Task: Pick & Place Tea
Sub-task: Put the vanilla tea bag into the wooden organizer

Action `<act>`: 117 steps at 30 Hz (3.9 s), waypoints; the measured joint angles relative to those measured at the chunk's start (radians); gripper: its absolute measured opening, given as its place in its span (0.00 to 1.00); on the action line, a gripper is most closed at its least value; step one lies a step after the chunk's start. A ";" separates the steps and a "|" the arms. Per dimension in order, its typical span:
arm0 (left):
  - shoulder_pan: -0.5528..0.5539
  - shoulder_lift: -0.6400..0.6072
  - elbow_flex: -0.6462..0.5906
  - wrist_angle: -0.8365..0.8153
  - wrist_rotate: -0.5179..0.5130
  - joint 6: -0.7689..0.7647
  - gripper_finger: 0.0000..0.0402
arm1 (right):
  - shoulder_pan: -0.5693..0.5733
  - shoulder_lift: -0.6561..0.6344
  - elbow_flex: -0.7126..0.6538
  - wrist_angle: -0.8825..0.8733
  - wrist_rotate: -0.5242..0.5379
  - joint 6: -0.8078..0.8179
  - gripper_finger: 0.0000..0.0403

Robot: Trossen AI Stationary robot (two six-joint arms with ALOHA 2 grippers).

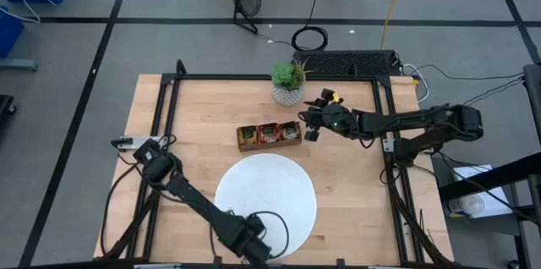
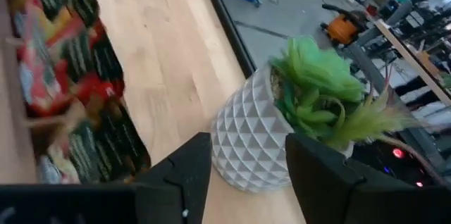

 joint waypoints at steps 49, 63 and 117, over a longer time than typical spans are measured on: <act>-0.027 0.022 -0.002 -0.110 -0.108 -0.039 0.33 | 0.000 -0.022 0.000 0.003 -0.110 0.043 0.45; -0.026 0.026 -0.003 -0.031 -0.151 -0.008 0.33 | 0.000 -0.022 0.000 0.003 -0.110 0.046 0.45; 0.273 0.029 -0.024 -0.226 -1.325 1.468 0.04 | 0.013 -0.016 -0.235 0.397 -0.866 0.427 0.45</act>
